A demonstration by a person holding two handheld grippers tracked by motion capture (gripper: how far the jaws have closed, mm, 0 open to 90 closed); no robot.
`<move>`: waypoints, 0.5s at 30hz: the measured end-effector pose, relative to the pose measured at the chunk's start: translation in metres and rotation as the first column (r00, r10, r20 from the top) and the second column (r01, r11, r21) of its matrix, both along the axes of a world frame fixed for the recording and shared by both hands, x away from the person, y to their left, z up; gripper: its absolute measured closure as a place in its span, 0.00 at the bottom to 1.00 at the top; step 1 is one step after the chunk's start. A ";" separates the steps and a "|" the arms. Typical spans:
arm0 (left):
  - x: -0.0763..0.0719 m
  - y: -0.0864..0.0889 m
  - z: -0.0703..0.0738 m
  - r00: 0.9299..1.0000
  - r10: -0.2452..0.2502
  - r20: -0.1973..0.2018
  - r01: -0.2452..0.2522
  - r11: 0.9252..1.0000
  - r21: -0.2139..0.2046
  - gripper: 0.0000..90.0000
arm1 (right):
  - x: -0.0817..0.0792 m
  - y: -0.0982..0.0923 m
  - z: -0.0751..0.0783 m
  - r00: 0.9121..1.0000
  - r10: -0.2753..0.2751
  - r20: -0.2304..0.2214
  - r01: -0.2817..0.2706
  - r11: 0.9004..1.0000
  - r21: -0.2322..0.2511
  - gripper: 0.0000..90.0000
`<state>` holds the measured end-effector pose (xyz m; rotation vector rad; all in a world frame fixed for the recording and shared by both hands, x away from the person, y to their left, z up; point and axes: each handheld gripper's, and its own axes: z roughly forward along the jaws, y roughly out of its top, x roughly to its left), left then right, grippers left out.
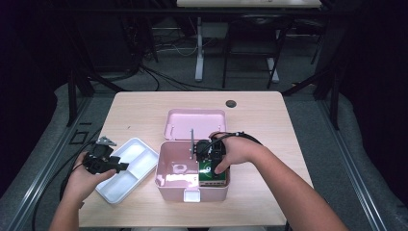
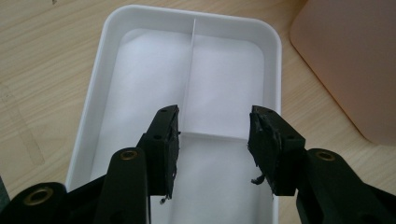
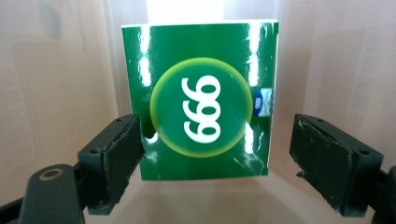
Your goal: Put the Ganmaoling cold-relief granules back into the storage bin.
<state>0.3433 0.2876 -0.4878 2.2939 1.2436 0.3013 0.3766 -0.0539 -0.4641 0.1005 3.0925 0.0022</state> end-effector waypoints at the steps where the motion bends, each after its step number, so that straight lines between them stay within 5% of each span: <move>1: 0.000 0.000 0.000 1.000 0.000 0.000 0.000 1.000 0.000 0.59 | 0.000 -0.001 0.001 1.000 -0.005 -0.001 0.005 1.000 0.005 0.18; 15: 0.000 0.000 0.000 1.000 0.001 0.000 -0.001 1.000 0.003 0.59 | -0.008 -0.005 0.027 0.999 -0.028 0.027 0.026 0.999 0.045 0.27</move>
